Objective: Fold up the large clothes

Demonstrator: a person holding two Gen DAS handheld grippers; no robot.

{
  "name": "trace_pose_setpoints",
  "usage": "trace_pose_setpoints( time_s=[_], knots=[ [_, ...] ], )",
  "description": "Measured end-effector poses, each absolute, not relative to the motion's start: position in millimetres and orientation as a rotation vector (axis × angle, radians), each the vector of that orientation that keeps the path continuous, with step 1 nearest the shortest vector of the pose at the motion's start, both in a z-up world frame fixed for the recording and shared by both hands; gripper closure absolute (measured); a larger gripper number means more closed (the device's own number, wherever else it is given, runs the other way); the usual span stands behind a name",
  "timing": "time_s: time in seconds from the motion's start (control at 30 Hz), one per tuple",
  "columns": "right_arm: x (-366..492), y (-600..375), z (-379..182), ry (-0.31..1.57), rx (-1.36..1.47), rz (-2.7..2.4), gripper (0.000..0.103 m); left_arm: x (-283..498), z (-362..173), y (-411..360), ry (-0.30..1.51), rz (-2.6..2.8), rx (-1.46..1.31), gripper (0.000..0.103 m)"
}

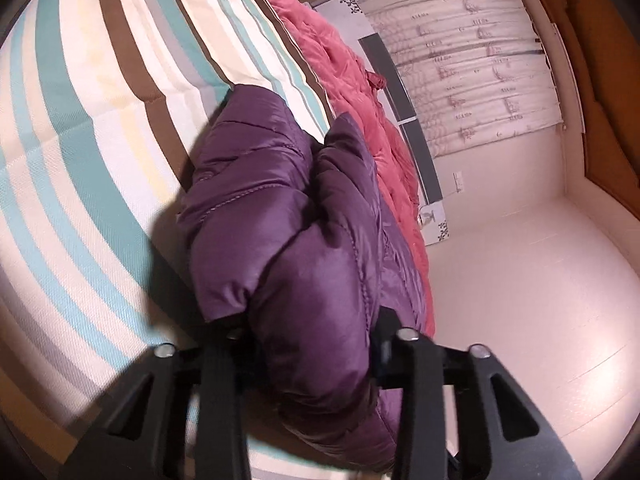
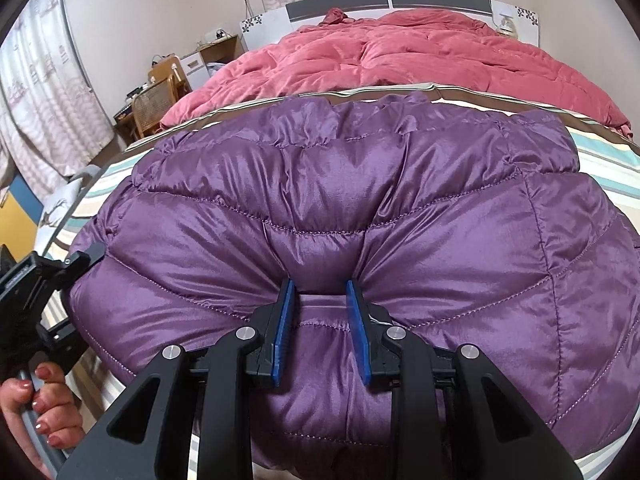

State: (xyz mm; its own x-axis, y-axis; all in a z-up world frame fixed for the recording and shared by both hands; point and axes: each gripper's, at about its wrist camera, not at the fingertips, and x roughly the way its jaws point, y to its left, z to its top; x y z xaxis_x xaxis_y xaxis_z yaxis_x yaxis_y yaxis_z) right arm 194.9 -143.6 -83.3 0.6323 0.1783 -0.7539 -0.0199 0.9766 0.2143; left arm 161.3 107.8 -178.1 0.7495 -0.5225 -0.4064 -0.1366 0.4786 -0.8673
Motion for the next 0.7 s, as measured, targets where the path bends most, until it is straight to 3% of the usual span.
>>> trace_pose_setpoints(
  time_s=[0.2, 0.47, 0.7],
  knots=[
    [194.3, -140.8, -84.8, 0.874, 0.177, 0.102, 0.076, 156.3, -128.9, 84.4, 0.593, -0.31, -0.822, 0.084],
    [189.8, -143.7, -85.6, 0.848, 0.198, 0.097, 0.076, 136.5, -54.1, 15.0, 0.418, -0.46, -0.375, 0.084],
    [153.1, -183.4, -62.9, 0.736, 0.312, 0.074, 0.076, 135.6, -21.5, -5.2, 0.385, -0.475, -0.206, 0.084]
  ],
)
